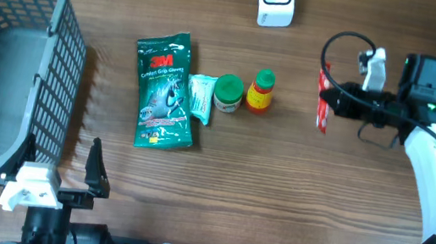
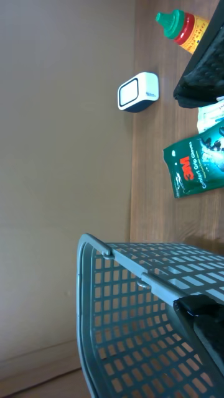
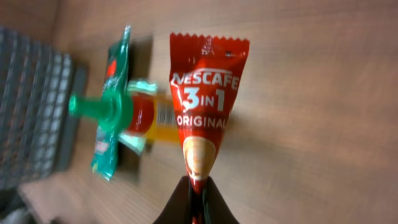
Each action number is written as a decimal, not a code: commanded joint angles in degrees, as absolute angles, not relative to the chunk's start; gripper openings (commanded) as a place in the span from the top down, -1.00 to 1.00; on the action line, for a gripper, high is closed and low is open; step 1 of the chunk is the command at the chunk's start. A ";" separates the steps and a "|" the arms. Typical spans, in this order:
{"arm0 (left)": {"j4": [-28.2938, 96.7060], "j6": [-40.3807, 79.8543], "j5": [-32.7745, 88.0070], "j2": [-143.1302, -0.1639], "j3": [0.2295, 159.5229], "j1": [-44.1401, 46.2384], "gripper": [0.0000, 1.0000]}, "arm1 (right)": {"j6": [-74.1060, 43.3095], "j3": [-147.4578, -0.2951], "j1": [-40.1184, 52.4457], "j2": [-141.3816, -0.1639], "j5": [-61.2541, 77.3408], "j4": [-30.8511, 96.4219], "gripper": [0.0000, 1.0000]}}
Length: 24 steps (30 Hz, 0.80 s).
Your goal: Scan the item barcode
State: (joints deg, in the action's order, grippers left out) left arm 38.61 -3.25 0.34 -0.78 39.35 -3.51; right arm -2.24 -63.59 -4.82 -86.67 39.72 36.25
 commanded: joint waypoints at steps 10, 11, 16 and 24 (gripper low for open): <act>38.48 -2.50 0.19 -0.27 39.20 -4.03 -1.00 | -6.00 -82.56 4.56 -112.18 32.47 17.78 0.91; 38.48 -2.50 0.19 -0.27 39.20 -4.03 -1.00 | -6.02 -85.91 5.04 -114.98 32.42 18.11 0.91; 38.48 -2.50 0.19 -0.27 39.20 -4.03 -1.00 | -6.24 -104.14 7.73 -129.38 30.09 20.16 0.92; 38.48 -2.50 0.19 -0.27 39.20 -4.03 -1.00 | -12.29 -110.48 10.17 -136.79 24.62 12.14 0.91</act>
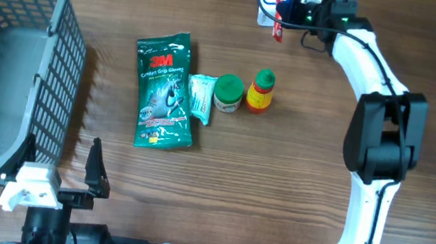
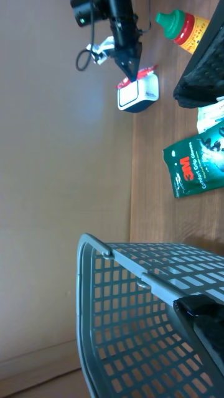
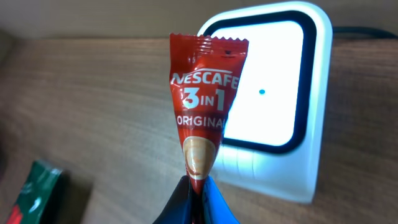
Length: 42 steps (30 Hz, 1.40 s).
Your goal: Scan the item barcode
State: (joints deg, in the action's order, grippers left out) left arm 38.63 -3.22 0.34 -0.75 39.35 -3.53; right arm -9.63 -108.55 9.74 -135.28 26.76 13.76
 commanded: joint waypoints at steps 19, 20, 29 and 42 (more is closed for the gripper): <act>38.46 -2.50 0.19 -0.27 39.20 -4.03 -1.00 | -12.86 -113.89 -12.80 -132.75 0.03 35.22 0.92; 38.48 -2.50 0.19 -0.27 39.20 -4.03 -1.00 | -12.40 -113.78 -14.68 -132.77 -2.44 35.99 0.91; 38.46 -2.50 0.19 -0.27 39.20 -4.03 -1.00 | -9.15 -113.71 -38.54 -133.69 -10.28 38.06 0.91; 38.48 -2.50 0.19 -0.27 39.20 -4.03 -1.00 | -13.21 -112.60 -42.96 -129.91 -1.08 40.21 -0.81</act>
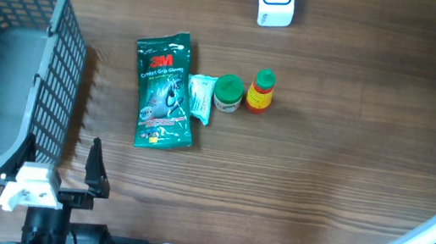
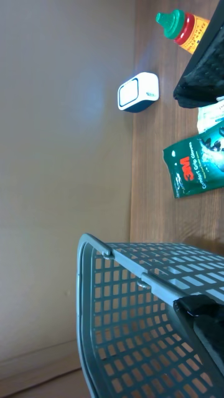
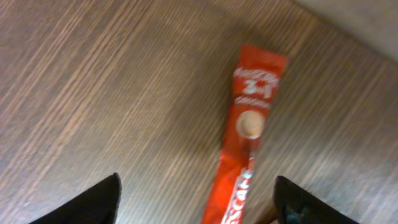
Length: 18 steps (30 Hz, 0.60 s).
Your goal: Scan the item barcode
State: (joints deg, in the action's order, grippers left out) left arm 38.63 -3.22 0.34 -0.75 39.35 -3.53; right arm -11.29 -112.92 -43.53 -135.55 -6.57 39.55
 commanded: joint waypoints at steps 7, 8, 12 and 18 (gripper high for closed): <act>38.48 -2.50 0.19 -0.27 39.20 -4.03 -1.00 | -28.99 -112.60 -40.73 -119.48 20.56 50.98 -0.99; 38.48 -2.50 0.19 -0.27 39.20 -4.03 -1.00 | -32.23 -112.60 -39.83 -118.93 22.50 54.35 -0.99; 38.48 -2.50 0.19 -0.27 39.20 -4.03 -1.00 | -44.05 -111.77 -34.65 -118.98 31.55 68.86 -0.99; 38.48 -2.50 0.19 -0.27 39.20 -4.03 -1.00 | -46.48 -108.53 -23.24 -119.00 34.20 70.15 -1.00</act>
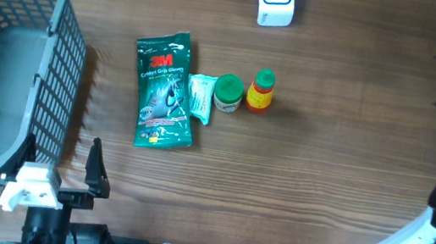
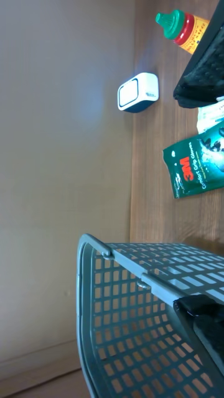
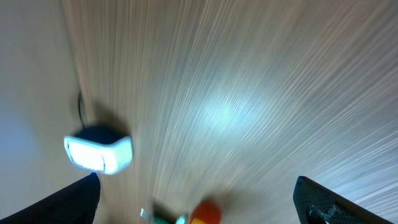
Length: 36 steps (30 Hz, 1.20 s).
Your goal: Scan the item barcode
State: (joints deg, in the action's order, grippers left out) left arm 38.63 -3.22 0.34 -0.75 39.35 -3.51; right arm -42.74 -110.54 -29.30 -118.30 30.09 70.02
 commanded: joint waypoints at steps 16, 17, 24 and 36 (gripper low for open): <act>38.48 -2.50 0.19 -0.27 39.20 -4.03 -1.00 | -46.46 -94.89 6.35 -122.69 47.92 59.86 -0.99; 38.48 -2.50 0.19 -0.27 39.20 -4.03 -1.00 | -46.39 -94.83 7.14 -123.55 48.64 60.18 -0.99; 38.48 -2.50 0.19 -0.27 39.20 -4.03 -1.00 | -46.50 -94.04 10.87 -130.56 53.60 56.55 -0.90; 38.48 -2.50 0.19 -0.27 39.20 -4.03 -1.00 | -40.64 -94.04 10.79 -131.11 48.42 56.95 -0.19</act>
